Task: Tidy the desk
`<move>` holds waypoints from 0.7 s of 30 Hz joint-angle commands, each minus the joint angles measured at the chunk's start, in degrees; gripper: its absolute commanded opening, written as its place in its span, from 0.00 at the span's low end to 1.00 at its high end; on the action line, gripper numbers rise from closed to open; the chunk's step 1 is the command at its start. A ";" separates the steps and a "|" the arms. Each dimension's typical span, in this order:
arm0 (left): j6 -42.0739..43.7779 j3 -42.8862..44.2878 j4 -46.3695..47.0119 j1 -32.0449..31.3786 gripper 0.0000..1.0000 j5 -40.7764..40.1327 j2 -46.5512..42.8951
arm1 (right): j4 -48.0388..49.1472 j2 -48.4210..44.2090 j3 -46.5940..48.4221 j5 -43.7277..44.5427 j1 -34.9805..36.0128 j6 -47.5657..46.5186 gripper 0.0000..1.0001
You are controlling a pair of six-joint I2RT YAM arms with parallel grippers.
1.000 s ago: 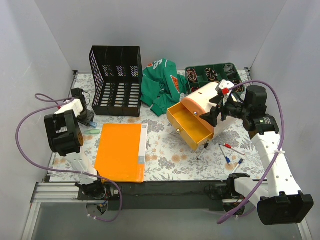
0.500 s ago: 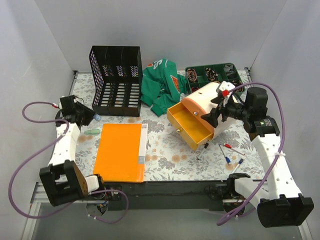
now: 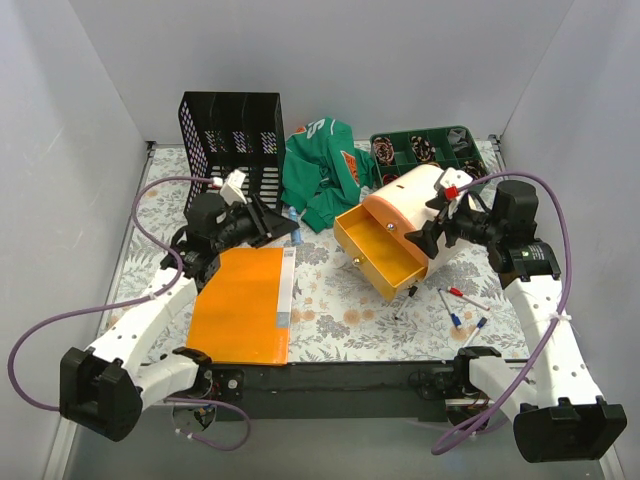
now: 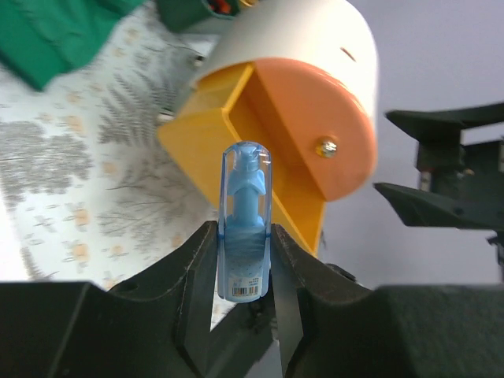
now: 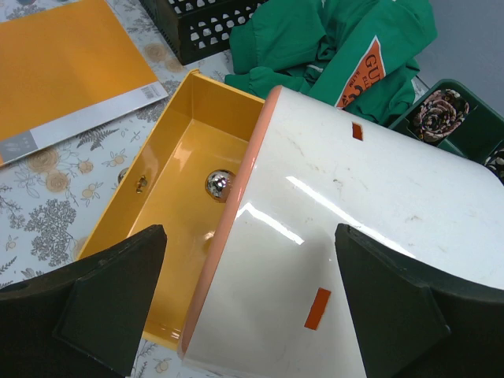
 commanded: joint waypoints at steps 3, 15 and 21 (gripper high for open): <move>-8.50 1.99 13.41 -11.60 0.03 -4.77 3.40 | 3.31 -0.87 -0.98 -0.17 -0.97 -0.15 0.97; -15.01 9.02 23.36 -26.38 0.07 -16.56 19.93 | 3.92 -0.43 -1.69 -0.17 -1.06 -0.15 0.97; -14.84 12.10 22.04 -27.88 0.36 -16.83 24.50 | 3.92 -0.25 -1.86 -0.17 -0.97 -0.24 0.97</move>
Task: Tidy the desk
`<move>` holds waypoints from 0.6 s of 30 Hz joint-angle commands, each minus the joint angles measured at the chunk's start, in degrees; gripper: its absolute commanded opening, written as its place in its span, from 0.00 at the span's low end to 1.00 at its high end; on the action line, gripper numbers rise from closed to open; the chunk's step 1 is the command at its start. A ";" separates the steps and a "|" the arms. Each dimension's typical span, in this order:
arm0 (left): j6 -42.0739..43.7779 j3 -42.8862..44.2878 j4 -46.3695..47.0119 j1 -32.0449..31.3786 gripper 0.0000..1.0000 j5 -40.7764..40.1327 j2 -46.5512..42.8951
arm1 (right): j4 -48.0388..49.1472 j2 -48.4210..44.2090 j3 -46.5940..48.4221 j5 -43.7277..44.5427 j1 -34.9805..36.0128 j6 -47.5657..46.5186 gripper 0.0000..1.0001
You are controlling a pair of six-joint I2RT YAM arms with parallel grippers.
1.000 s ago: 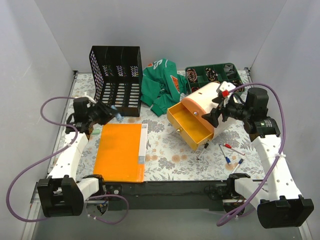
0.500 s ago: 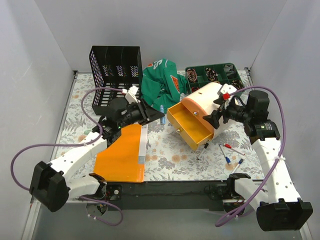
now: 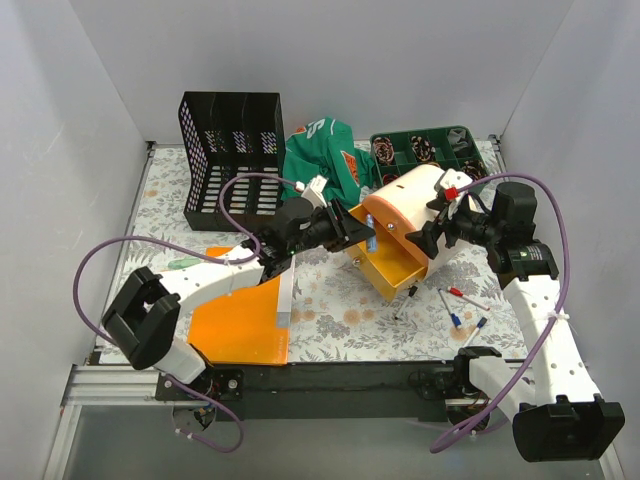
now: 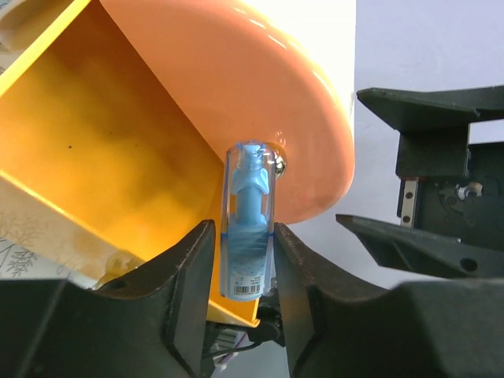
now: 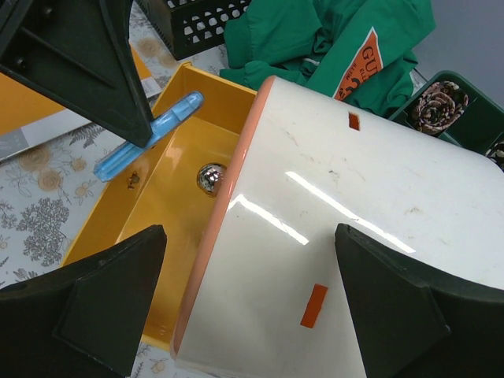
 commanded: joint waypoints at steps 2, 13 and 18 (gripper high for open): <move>-0.22 3.82 1.16 -0.67 0.43 -1.55 1.62 | 2.28 -0.25 -0.09 -0.36 -0.21 -0.22 0.97; 7.16 3.30 -2.43 -0.76 0.61 -8.29 -5.74 | 2.19 -0.25 0.00 -0.63 -0.21 -0.22 0.97; 14.63 -2.93 -9.01 -0.41 0.76 -20.51 -18.30 | 2.11 -0.25 0.08 -0.98 -0.21 -0.22 0.97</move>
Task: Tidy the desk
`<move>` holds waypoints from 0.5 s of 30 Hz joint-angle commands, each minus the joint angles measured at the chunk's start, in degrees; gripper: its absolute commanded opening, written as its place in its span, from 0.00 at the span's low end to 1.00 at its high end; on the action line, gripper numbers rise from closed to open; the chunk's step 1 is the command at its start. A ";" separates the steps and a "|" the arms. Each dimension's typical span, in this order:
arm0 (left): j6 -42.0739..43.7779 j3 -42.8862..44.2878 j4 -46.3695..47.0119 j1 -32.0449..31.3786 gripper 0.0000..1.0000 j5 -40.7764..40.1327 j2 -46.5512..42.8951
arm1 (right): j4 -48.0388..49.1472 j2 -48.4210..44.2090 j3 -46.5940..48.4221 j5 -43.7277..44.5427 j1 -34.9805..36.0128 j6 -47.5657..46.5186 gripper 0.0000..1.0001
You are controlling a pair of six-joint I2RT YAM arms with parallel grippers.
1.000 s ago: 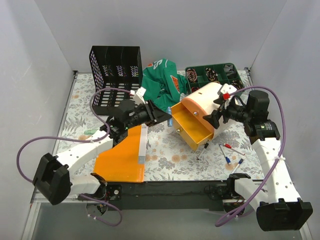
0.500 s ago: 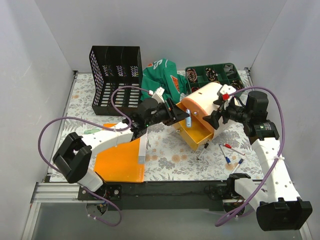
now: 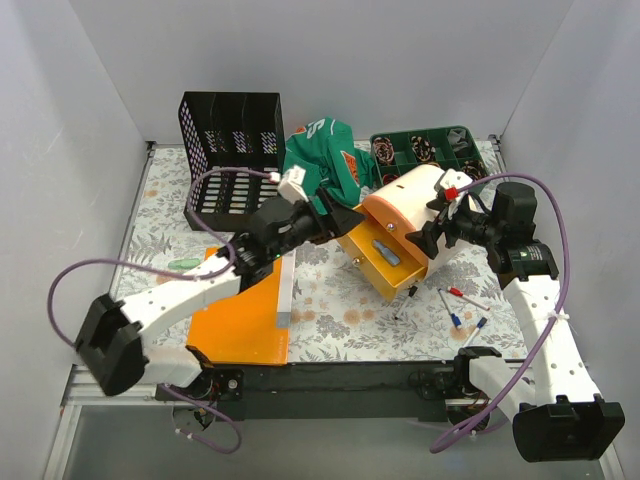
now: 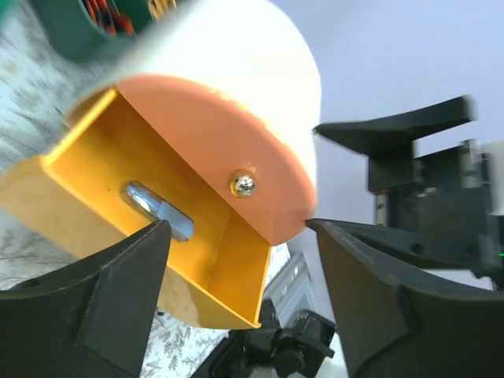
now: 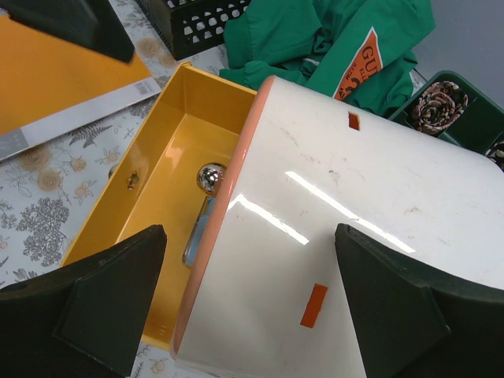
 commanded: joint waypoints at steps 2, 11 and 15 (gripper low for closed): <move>8.08 -7.07 -7.59 0.51 0.92 -17.86 -17.99 | 2.11 -0.19 0.00 -1.02 -0.21 -0.22 0.97; 5.63 -16.23 -26.84 6.22 0.98 -36.16 -39.97 | 1.93 0.16 0.00 -1.90 -0.12 -0.13 0.97; 5.45 -19.13 -32.03 13.66 0.98 -36.63 -43.94 | 1.93 0.43 0.00 -2.25 -0.21 -0.13 0.97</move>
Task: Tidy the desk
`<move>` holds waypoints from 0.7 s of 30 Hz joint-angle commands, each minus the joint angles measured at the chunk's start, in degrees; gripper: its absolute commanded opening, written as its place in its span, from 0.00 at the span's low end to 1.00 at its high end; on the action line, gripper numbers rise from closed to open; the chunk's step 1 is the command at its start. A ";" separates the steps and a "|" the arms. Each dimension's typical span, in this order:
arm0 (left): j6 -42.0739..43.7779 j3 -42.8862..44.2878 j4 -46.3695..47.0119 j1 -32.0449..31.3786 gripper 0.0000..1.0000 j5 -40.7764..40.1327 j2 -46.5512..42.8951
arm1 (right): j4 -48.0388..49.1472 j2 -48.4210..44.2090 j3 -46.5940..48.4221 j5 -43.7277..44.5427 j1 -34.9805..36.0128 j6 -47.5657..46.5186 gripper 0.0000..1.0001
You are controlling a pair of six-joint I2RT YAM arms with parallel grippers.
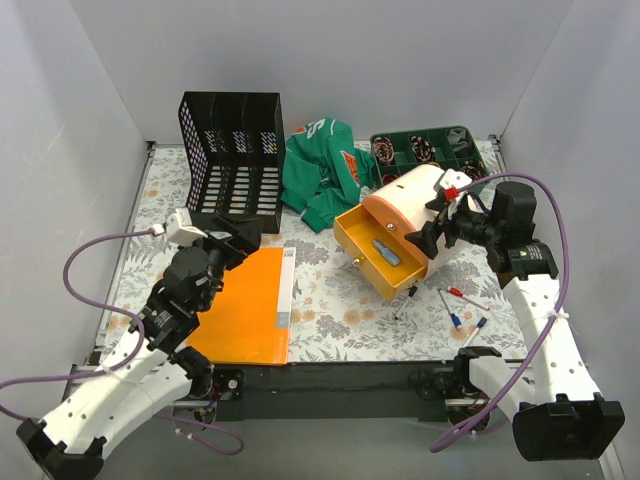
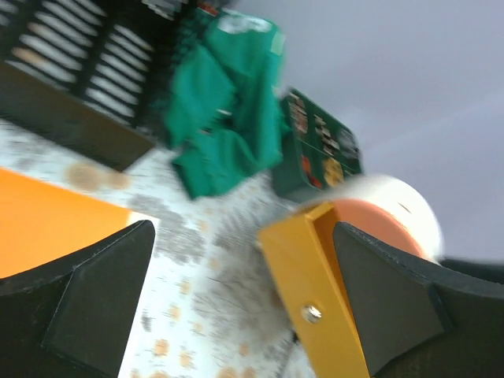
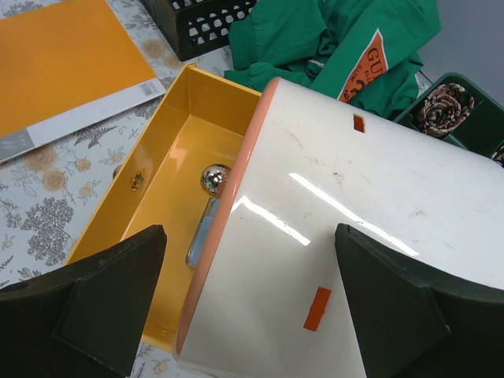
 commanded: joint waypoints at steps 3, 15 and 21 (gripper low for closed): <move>0.16 -4.65 -9.16 15.62 0.98 1.98 0.09 | 1.95 0.19 -0.09 -1.47 -0.21 -0.22 0.97; -15.72 2.96 -23.33 43.09 0.95 11.26 26.52 | 1.86 0.36 -0.09 -1.20 -0.21 -0.39 0.97; -16.18 10.98 -28.06 46.95 0.75 12.46 42.53 | 1.69 0.19 -0.09 -0.59 -0.21 -0.48 0.97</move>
